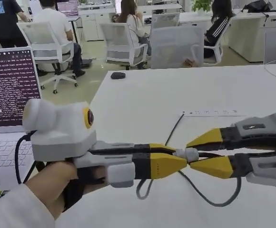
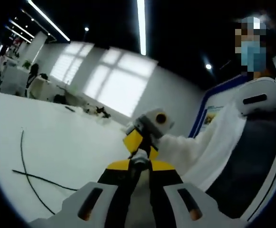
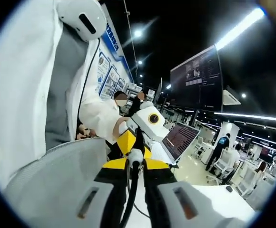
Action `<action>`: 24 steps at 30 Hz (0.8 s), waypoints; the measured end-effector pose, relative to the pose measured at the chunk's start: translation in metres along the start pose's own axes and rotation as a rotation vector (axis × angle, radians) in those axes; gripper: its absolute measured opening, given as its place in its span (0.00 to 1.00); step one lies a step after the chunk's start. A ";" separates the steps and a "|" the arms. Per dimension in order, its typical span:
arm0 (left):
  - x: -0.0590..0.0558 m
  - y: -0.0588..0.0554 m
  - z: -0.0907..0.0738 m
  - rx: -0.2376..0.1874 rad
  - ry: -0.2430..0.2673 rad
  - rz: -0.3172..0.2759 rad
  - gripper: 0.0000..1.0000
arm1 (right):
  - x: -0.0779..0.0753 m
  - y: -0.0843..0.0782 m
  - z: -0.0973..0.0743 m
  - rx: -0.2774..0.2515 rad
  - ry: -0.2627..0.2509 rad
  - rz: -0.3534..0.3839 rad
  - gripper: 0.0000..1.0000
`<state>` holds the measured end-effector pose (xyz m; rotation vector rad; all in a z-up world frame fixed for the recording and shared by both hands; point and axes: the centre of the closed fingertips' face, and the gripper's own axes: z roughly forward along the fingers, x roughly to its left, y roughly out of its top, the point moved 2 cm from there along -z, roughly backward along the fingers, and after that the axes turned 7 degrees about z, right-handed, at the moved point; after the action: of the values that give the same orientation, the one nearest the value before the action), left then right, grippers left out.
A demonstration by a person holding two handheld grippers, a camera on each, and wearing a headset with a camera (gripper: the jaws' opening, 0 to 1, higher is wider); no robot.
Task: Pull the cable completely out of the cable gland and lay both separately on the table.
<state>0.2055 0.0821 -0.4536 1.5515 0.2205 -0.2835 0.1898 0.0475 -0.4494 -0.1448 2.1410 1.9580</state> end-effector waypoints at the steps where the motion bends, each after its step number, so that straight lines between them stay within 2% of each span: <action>1: 0.001 0.000 0.000 0.003 0.007 0.020 0.14 | -0.001 -0.003 0.001 0.011 -0.004 0.068 0.12; 2: 0.002 0.000 0.000 0.015 0.022 0.088 0.14 | -0.002 -0.005 0.001 0.016 -0.007 0.141 0.13; 3: 0.002 -0.001 0.000 0.030 0.030 0.161 0.14 | -0.002 -0.006 0.000 0.007 0.006 0.253 0.14; 4: 0.001 -0.003 0.000 0.058 0.037 0.245 0.14 | -0.003 -0.006 -0.001 -0.003 0.009 0.327 0.15; 6: 0.000 -0.001 0.000 0.064 0.058 0.315 0.14 | -0.010 -0.006 -0.004 -0.038 -0.014 0.439 0.24; 7: 0.000 0.001 -0.001 0.046 0.062 0.313 0.14 | -0.013 -0.002 -0.005 -0.072 -0.022 0.460 0.24; 8: 0.000 0.004 -0.001 0.034 0.068 0.325 0.15 | -0.014 0.000 -0.006 -0.095 -0.024 0.457 0.19; 9: 0.002 0.008 -0.003 0.012 0.089 0.360 0.15 | -0.015 0.000 -0.008 -0.104 -0.021 0.466 0.16; 10: 0.001 0.010 -0.005 0.003 0.085 0.376 0.15 | -0.016 -0.002 -0.008 -0.100 -0.030 0.493 0.17; 11: -0.001 0.013 -0.006 -0.008 0.090 0.398 0.15 | -0.017 -0.003 -0.008 -0.097 -0.027 0.522 0.21; 13: -0.002 0.014 -0.007 -0.008 0.092 0.405 0.15 | -0.014 0.000 -0.007 -0.119 -0.005 0.570 0.25; 15: -0.003 0.015 -0.008 0.001 0.087 0.431 0.15 | -0.016 0.009 -0.007 -0.183 0.002 0.593 0.23; 17: -0.005 0.015 -0.007 0.005 0.082 0.454 0.15 | -0.017 0.008 -0.007 -0.178 -0.003 0.578 0.16; 21: -0.005 0.014 -0.005 0.016 0.076 0.467 0.15 | -0.011 0.008 -0.001 -0.146 0.033 0.572 0.16; 24: -0.005 0.013 -0.004 0.018 0.076 0.472 0.15 | -0.009 0.007 0.002 -0.126 0.033 0.545 0.13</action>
<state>0.2050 0.0859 -0.4395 1.5831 -0.0924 0.1448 0.1968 0.0494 -0.4404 0.4346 2.2447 2.3863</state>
